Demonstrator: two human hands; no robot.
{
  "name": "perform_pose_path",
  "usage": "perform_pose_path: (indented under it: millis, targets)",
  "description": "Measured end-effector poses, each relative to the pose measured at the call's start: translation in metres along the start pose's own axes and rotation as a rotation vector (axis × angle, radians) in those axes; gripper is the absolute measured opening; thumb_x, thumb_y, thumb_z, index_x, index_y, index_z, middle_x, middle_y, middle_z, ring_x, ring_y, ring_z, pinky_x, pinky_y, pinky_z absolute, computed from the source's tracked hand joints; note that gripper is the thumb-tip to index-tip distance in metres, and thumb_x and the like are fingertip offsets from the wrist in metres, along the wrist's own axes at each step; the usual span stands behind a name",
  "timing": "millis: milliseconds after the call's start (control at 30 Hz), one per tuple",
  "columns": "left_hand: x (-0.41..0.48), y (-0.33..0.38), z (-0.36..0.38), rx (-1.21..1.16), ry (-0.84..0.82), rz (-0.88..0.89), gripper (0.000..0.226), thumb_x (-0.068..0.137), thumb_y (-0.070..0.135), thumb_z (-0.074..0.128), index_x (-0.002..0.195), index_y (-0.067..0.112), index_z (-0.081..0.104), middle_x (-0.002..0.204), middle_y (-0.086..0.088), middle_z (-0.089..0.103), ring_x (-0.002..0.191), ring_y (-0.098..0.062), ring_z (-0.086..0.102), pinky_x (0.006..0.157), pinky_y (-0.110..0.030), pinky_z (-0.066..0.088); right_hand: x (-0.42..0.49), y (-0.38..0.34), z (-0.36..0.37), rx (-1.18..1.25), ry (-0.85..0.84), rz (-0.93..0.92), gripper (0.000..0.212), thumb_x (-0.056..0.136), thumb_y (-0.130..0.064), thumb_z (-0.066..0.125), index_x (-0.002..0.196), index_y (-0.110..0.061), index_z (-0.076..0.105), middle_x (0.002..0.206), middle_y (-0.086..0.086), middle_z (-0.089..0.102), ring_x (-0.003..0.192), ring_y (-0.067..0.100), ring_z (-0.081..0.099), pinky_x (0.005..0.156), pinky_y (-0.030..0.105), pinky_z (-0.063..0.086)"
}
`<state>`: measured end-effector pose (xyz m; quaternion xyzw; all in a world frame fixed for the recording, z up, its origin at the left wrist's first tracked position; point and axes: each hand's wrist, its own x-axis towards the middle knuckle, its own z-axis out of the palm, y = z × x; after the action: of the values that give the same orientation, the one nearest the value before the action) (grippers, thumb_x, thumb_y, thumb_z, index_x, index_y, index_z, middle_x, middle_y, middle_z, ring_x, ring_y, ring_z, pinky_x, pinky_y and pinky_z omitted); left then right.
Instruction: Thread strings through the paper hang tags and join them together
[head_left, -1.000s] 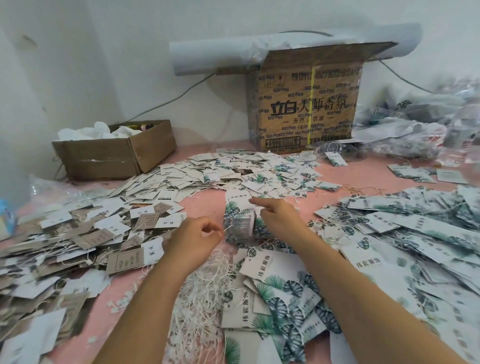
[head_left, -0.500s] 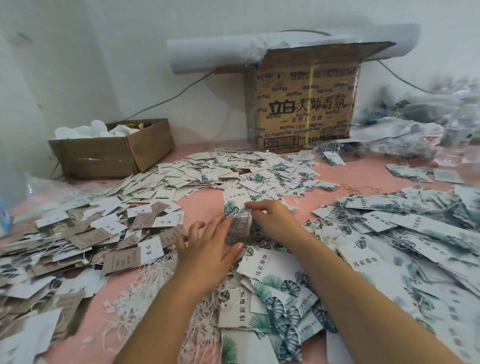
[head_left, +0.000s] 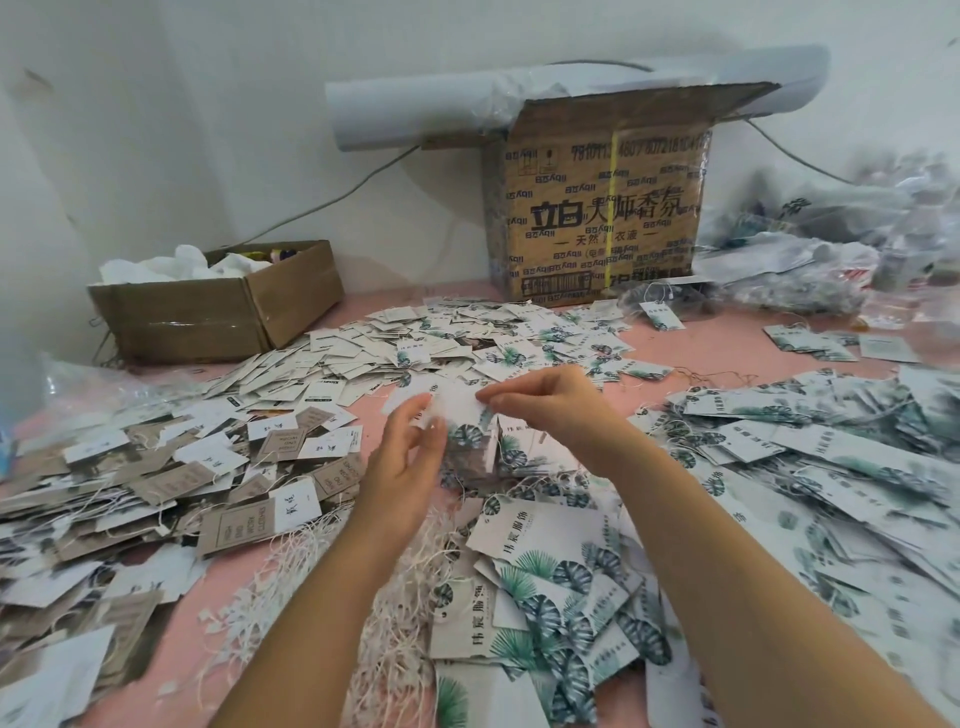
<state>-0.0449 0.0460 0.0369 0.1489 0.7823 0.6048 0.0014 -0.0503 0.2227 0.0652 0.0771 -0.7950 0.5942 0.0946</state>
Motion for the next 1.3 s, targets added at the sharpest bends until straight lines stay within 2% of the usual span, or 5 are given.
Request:
perform_pose_path:
  millis: [167, 333, 567, 867, 1300]
  targets:
    - [0.006, -0.001, -0.008, -0.335, 0.257, -0.109, 0.01, 0.088, 0.02, 0.06, 0.094, 0.024, 0.067, 0.091, 0.009, 0.068, 0.084, -0.003, 0.06, 0.067, -0.02, 0.04, 0.001, 0.001, -0.005, 0.03, -0.112, 0.062, 0.014, 0.086, -0.01, 0.063, 0.091, -0.019, 0.073, 0.072, -0.003, 0.072, 0.045, 0.0, 0.044, 0.044, 0.01, 0.036]
    - [0.008, -0.004, -0.015, -0.379, 0.306, -0.155, 0.012, 0.085, 0.006, 0.065, 0.084, 0.018, 0.069, 0.077, 0.003, 0.069, 0.071, -0.009, 0.062, 0.066, -0.023, 0.046, 0.008, 0.022, -0.013, -0.487, 0.236, 0.262, 0.02, 0.087, -0.026, 0.063, 0.102, -0.015, 0.068, 0.081, 0.0, 0.067, 0.055, 0.006, 0.055, 0.054, 0.021, 0.047]
    - [0.009, -0.008, -0.013, -0.252, 0.257, -0.072, 0.025, 0.082, -0.002, 0.066, 0.095, 0.018, 0.061, 0.061, 0.001, 0.059, 0.056, -0.007, 0.06, 0.061, -0.024, 0.047, 0.007, 0.045, 0.0, -0.948, 0.139, 0.419, 0.052, 0.077, -0.063, 0.061, 0.066, -0.015, 0.043, 0.065, -0.002, 0.05, 0.063, 0.018, 0.051, 0.055, 0.026, 0.041]
    - [0.01, -0.007, -0.011, -0.251, 0.269, -0.043, 0.063, 0.081, -0.005, 0.066, 0.119, 0.036, 0.036, 0.065, -0.001, 0.066, 0.051, -0.002, 0.06, 0.046, -0.013, 0.045, 0.008, 0.045, -0.005, -0.864, 0.167, 0.418, 0.042, 0.08, -0.044, 0.068, 0.062, -0.012, 0.048, 0.059, 0.0, 0.051, 0.054, 0.015, 0.048, 0.048, 0.021, 0.034]
    - [0.011, -0.008, -0.011, -0.271, 0.217, -0.1, 0.014, 0.085, 0.004, 0.063, 0.085, 0.018, 0.065, 0.077, 0.0, 0.072, 0.068, -0.013, 0.065, 0.059, -0.024, 0.048, 0.01, 0.051, -0.005, -0.826, 0.204, 0.383, 0.042, 0.083, -0.048, 0.06, 0.068, -0.009, 0.056, 0.068, 0.004, 0.059, 0.063, 0.021, 0.055, 0.056, 0.027, 0.045]
